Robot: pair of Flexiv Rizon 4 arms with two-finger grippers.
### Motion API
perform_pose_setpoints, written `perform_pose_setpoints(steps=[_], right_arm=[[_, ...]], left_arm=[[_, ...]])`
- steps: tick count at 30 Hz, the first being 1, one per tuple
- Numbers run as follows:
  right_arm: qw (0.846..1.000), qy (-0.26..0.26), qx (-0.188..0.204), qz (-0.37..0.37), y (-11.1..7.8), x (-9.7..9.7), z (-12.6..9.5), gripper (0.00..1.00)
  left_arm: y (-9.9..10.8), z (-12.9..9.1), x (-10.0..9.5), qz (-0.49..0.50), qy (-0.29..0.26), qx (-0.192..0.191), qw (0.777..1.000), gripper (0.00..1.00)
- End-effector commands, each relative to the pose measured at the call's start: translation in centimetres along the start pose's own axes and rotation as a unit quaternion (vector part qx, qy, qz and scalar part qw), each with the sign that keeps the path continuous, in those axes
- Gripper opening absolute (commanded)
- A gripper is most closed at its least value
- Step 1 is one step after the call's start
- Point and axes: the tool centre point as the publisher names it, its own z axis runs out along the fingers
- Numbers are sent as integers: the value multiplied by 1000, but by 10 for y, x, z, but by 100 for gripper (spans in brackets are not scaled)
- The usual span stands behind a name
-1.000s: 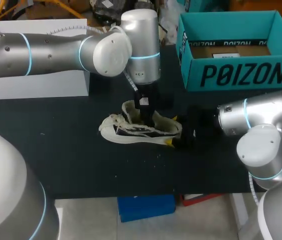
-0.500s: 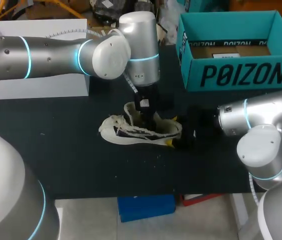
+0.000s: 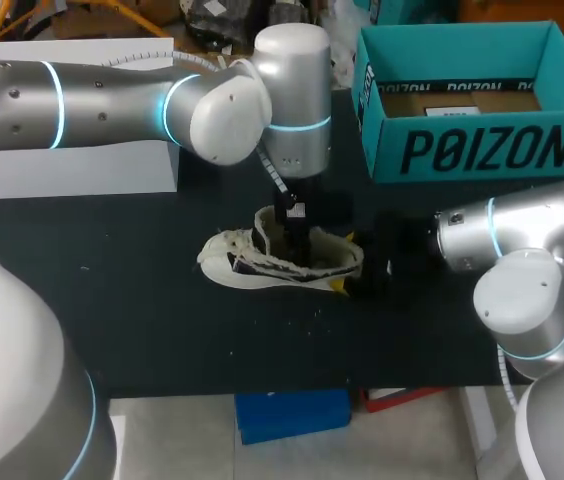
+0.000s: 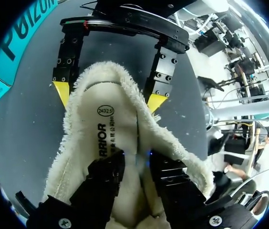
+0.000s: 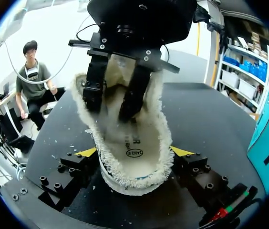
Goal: Take the shoe out of the shoebox, open the shoe tongue, remove and reinsert the insole, then place the shoe into the shoebox
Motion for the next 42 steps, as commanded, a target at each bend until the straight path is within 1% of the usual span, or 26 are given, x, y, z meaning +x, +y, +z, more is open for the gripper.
perform_pose_setpoints(steps=[1, 3, 4, 8, 11, 16, 17, 18, 22, 24, 26, 31, 36, 42], right_arm=[[1000, -1, 2, 1, -2, -1, 0, 0], [1000, -1, 2, 1, -2, -1, 0, 0], [1000, -1, 2, 1, -2, -1, 0, 0], [1000, -1, 2, 1, -2, -1, 0, 0], [1000, -1, 2, 1, -2, -1, 0, 0], [1000, -1, 2, 1, -2, -1, 0, 0], [1000, -1, 2, 1, -2, -1, 0, 0], [1000, -1, 2, 1, -2, -1, 0, 0], [1000, -1, 2, 1, -2, -1, 0, 0], [1000, -1, 2, 1, -2, -1, 0, 0], [1000, -1, 2, 1, -2, -1, 0, 0], [1000, -1, 2, 1, -2, -1, 0, 0], [1000, -1, 2, 1, -2, -1, 0, 0], [1000, -1, 2, 1, -2, -1, 0, 0]], left_arm=[[12, 11, 1, -5, -18, 3, 1000, 34], [13, 11, 1, -3, -30, -7, 1000, 35], [13, 11, 0, -1, -30, -5, 1000, 36], [15, 15, -1, 4, -43, -9, 999, 36], [13, 17, 1, 4, -57, -16, 998, 35], [11, 22, 1, -4, -79, -28, 996, 37], [11, 22, 1, -8, -87, -33, 996, 38], [11, 23, 1, -13, -100, -47, 994, 39], [11, 23, 0, -29, -137, -64, 988, 41], [12, 24, -3, -32, -152, -75, 985, 42], [14, 26, -6, -35, -159, -78, 984, 41], [20, 28, -14, -38, -191, -102, 976, 39], [26, 25, -26, -46, -230, -120, 965, 40], [32, 10, -39, -62, -283, -113, 950, 40]])
